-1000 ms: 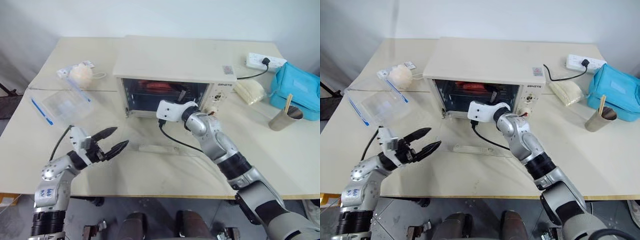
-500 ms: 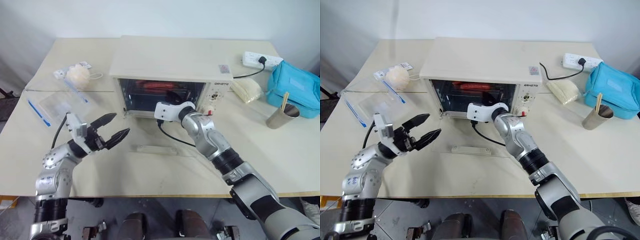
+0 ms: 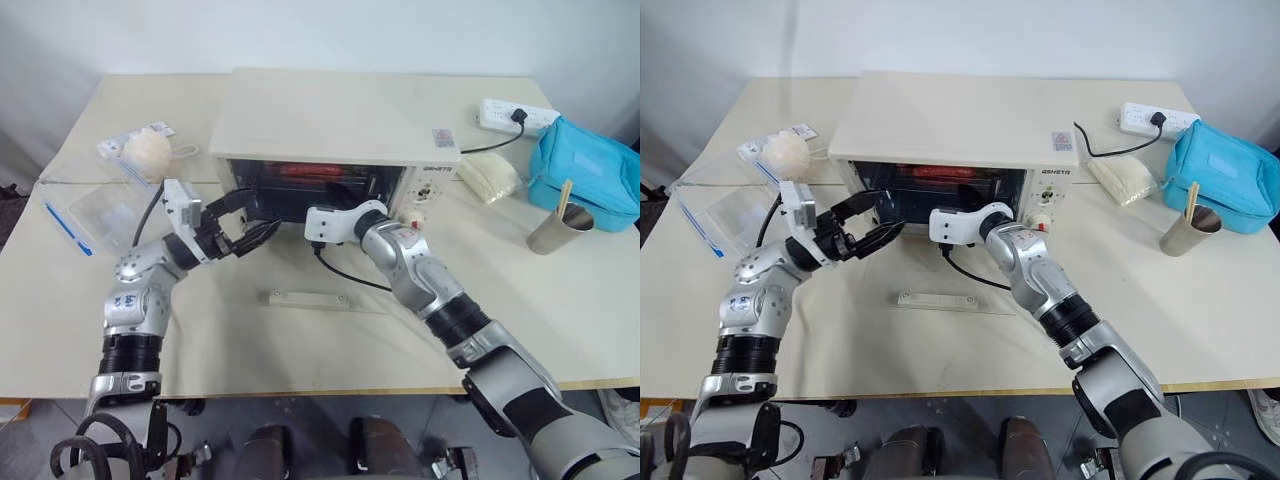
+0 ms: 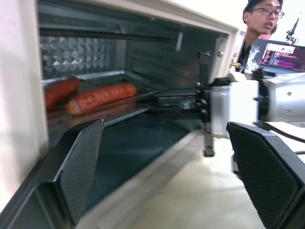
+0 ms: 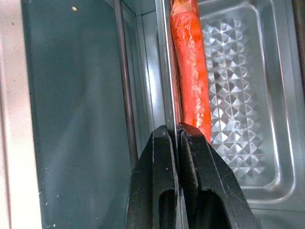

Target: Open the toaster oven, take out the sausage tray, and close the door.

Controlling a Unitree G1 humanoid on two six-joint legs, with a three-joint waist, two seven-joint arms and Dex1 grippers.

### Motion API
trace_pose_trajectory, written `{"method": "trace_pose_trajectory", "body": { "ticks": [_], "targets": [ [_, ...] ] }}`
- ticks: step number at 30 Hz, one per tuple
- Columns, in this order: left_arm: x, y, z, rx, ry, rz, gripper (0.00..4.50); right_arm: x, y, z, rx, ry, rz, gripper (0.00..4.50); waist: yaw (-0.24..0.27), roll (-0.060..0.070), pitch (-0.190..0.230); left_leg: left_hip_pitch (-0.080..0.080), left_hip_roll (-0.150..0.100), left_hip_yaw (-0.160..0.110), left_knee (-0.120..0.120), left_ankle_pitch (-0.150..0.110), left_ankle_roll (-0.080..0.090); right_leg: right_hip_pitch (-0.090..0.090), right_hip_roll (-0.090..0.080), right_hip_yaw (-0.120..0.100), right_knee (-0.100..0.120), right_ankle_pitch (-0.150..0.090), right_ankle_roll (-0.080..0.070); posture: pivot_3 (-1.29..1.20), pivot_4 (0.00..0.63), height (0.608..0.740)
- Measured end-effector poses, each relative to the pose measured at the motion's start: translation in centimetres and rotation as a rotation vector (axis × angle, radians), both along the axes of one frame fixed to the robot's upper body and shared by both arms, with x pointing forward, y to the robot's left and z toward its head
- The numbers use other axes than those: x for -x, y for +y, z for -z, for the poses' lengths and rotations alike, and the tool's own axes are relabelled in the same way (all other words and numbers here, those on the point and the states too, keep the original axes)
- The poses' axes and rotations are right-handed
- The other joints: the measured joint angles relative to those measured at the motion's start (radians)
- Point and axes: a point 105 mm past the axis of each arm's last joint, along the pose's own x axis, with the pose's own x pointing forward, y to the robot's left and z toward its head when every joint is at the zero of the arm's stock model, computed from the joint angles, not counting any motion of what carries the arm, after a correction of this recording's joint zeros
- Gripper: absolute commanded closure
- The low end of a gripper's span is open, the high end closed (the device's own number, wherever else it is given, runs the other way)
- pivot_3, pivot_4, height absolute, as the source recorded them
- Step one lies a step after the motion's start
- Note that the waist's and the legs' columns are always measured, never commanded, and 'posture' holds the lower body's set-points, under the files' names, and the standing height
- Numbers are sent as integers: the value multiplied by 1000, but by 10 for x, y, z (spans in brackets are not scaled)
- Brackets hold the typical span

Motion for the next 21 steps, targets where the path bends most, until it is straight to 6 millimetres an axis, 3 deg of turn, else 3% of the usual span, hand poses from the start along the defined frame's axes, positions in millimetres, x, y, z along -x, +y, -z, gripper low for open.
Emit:
{"method": "trace_pose_trajectory", "body": {
  "ticks": [12, 21],
  "targets": [
    [-9, 1, -13, 19, 10, 14, 107, 35, 1, 7, 3, 91, -142, 4436, -6, 0, 0, 0, 0, 0, 1, 1, -1, 0, 0, -1, 0, 0, 0, 0, 150, 740],
    [-10, 2, -16, 25, 44, 27, 107, 77, -8, 24, 16, 122, -257, 4436, 7, 0, 0, 0, 0, 0, 3, 1, -1, 1, 0, 0, 1, 0, 0, 0, 150, 740]
  ]
}}
